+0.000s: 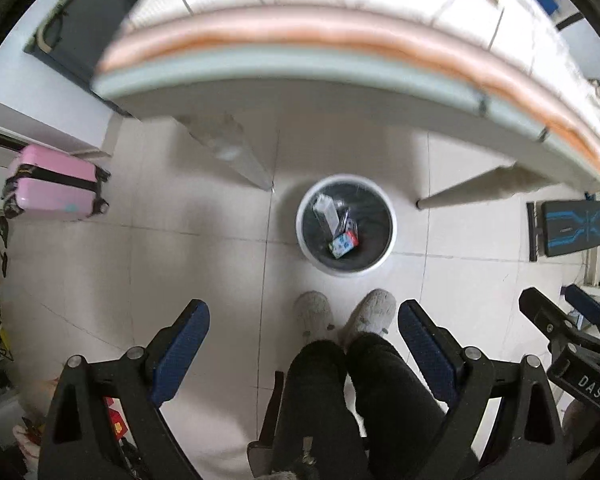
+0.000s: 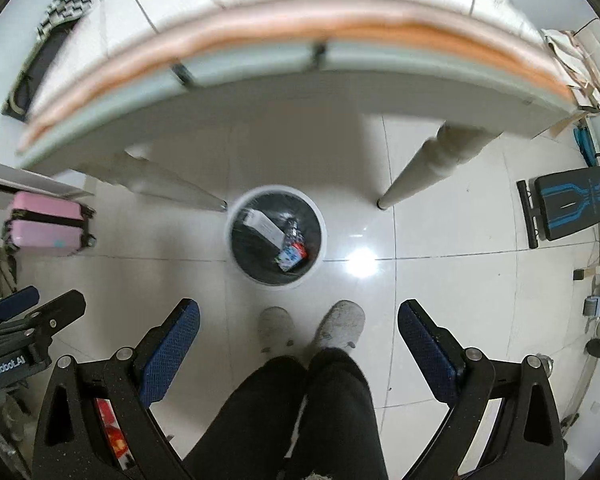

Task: Collect trash
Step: 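Move both open tools back toward the table, then grasp the cream medicine box with the left tool while the right tool grasps the white medicine leaflet box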

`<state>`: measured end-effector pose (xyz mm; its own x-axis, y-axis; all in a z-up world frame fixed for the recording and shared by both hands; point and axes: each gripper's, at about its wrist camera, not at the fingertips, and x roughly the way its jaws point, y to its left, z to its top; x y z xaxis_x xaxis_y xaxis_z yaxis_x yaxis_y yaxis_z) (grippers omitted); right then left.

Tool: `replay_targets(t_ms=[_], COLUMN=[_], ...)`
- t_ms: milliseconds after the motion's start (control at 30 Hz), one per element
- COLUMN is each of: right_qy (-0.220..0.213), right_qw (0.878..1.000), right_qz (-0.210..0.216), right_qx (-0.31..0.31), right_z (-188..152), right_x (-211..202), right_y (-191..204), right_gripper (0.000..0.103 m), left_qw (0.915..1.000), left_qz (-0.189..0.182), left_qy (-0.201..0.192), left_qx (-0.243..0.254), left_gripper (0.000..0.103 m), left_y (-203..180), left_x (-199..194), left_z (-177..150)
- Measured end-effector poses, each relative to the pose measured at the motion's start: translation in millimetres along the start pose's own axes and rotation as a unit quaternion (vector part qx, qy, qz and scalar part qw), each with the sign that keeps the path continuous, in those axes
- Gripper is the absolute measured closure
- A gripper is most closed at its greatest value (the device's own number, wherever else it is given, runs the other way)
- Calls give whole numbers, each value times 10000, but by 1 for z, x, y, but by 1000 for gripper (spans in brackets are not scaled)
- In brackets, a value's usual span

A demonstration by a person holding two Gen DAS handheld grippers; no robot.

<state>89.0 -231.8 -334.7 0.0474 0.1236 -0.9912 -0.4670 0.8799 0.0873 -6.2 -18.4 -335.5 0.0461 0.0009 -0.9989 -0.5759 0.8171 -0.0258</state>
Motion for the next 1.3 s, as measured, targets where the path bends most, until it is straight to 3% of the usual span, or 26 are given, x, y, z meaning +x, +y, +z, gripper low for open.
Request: replay_targets(t_ms=[133,267,400,533,700,833,933,1000,1067,1167,1233,1300], right_qy=[-219,-402,-654,-794,-630,-386,-106,157,256,230,311,373], right_qw=[9993,9978,9968,9965,9979,9946,9831,9685,9533,9353,9373,9528], right_qz=[292,508,469,268,-57,-542,-873,-1050,-1253,-1230,-1093,-735], right_qx=[116,109,-14,19,-125,-796,-1604,-2252,-2737,-3311,-3294,-2922], right_z=[14,48,108,188,305,390,441,471,489,505,512,518], right_x=[-54,-91,-119,-130,-105,-62,-31,-8,9,27,34,36], right_y=[11,22,25,3,-49,-81,-87,-86,-82,-74,-75,-84], right_gripper=[3,3,3,3,3,3,3,3,3,3,1,8], left_qw=[9992,9968,9931,9926,9929,9937,9940,9936,9929,9926,9927,9926], left_qz=[72,131,342,233,168,248,325,383,353,268,201,106], left_qy=[-397,-749,-1036,-927,-750,-608,-449,-345,-206,-77,-31,21], left_qx=[-77,-228,-424,-753,-913,-910,-946,-1008,-1116,-1184,-1193,-1212], left_gripper=[7,7,7,7,7,7,7,7,7,7,7,7], left_y=[4,3,1,-16,-68,-112,-135,-144,-151,-159,-164,-168], left_x=[-49,-78,-91,-85,-72,-57,-40,-29,-17,-7,-4,-2], left_z=[18,47,88,140,233,295,331,349,364,373,376,379])
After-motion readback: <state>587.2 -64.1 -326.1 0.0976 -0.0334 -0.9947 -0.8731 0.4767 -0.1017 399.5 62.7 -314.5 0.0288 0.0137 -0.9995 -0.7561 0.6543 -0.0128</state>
